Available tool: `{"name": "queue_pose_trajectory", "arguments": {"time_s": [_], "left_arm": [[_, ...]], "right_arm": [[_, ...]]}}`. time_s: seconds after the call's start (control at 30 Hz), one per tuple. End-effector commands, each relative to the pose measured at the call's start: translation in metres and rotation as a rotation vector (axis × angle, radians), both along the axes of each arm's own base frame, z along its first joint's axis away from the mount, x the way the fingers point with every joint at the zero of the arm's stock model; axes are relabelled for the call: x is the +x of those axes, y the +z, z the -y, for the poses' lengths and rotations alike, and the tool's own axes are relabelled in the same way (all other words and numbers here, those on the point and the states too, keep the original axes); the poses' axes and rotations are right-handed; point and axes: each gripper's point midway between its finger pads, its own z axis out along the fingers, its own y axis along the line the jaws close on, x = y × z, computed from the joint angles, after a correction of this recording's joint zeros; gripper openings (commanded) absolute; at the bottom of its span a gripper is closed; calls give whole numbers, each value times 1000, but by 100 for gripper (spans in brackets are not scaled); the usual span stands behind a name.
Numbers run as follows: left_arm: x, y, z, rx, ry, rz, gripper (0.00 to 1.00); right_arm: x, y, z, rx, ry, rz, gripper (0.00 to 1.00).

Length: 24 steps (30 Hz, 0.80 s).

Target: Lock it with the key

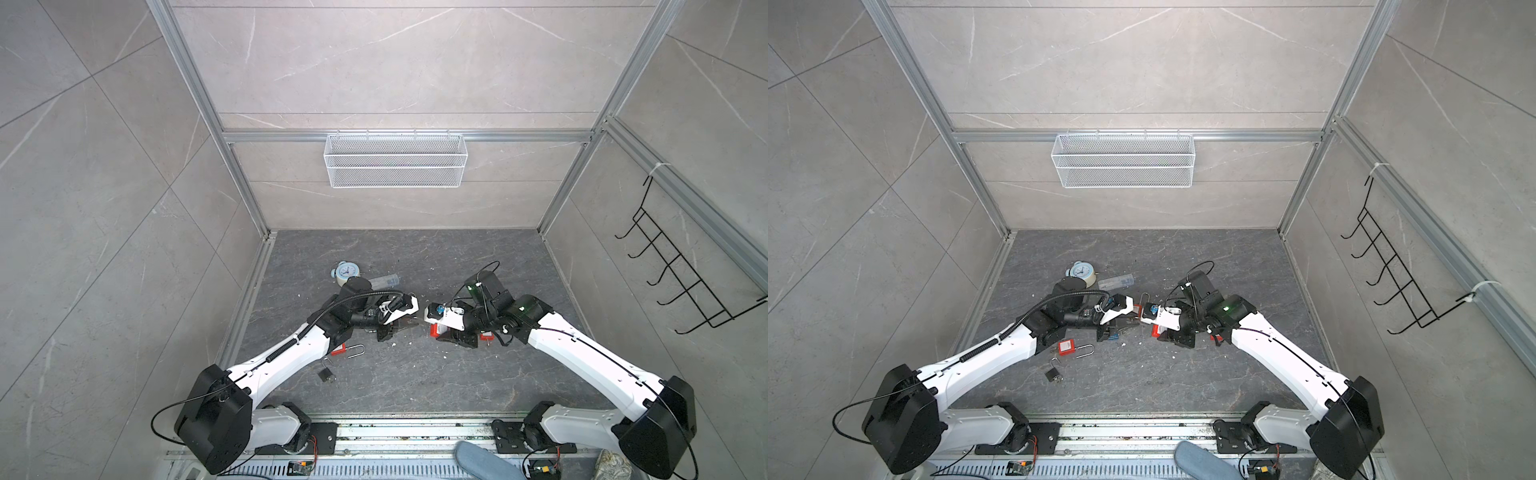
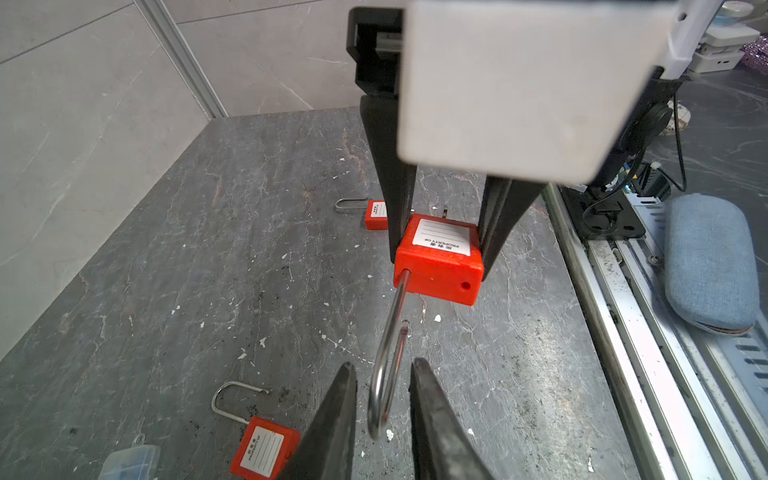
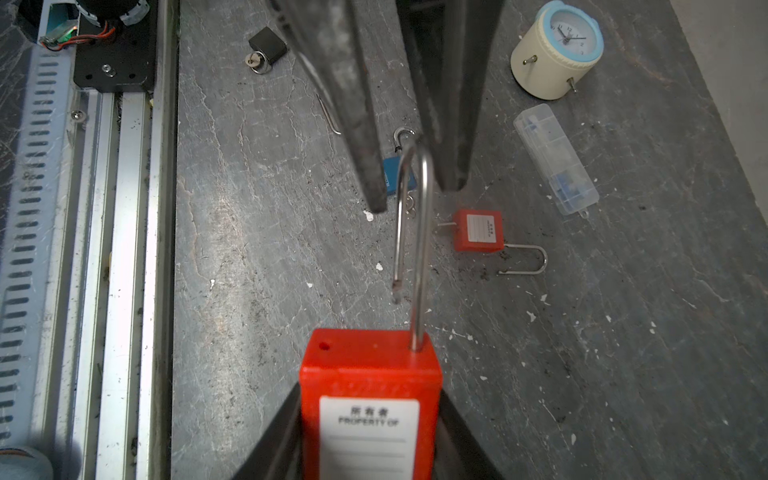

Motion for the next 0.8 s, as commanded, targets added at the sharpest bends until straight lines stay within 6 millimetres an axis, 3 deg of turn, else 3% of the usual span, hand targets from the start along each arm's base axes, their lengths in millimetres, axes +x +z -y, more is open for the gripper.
{"name": "queue_pose_trajectory", "arguments": {"time_s": [0.0,0.2,0.37,0.5,0.67,0.77], "left_arm": [[0,24,8,-60,-43,39,19],[-4,25,11,-69,-66,17,1],[-5,25,13,-78,-67,-36,0],[-4,32,14,-127,-50,-39,0],[-5,42,15,-196,-41,-47,0],[-8,46,14,-229,-39,-60,0]], "right_arm": [[-2,6,-4,6,31,7,23],[-1,7,-3,-5,40,21,24],[10,14,-2,-5,25,102,33],[19,22,3,-13,5,195,49],[12,25,15,-53,14,222,62],[4,20,24,-100,10,163,63]]}}
